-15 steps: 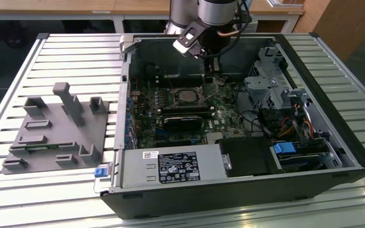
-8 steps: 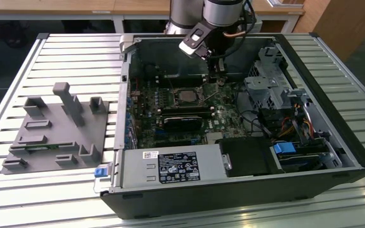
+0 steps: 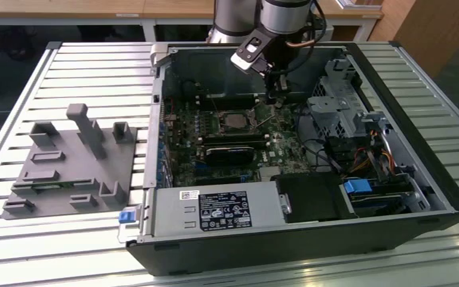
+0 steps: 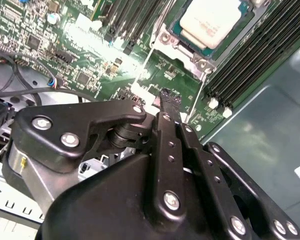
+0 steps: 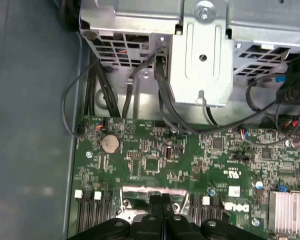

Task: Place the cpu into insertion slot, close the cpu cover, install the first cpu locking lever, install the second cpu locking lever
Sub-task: 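Close the cpu cover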

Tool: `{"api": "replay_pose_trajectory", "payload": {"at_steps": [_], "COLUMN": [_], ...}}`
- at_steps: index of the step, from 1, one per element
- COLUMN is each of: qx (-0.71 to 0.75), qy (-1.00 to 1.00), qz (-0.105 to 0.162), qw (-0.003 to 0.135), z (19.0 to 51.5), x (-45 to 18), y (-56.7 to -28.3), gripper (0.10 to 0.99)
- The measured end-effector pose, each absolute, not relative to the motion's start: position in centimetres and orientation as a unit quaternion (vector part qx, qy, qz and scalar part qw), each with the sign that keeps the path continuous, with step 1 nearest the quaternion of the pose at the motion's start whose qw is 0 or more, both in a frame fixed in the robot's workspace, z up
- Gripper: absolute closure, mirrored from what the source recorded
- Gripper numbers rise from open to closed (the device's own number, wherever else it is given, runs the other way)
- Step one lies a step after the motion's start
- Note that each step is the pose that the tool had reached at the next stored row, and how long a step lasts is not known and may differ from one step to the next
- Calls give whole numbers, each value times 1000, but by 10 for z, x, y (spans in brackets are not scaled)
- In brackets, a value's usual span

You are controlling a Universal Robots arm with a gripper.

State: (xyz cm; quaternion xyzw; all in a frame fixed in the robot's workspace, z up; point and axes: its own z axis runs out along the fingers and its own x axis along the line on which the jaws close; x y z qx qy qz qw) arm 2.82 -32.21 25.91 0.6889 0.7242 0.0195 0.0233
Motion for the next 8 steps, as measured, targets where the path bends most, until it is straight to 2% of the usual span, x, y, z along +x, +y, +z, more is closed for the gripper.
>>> {"api": "replay_pose_trajectory", "payload": {"at_steps": [8], "qx": [688], "qy": [725], "qz": [19], "qw": [23], "z": [257], "x": [39], "y": [-320], "gripper": [976]}}
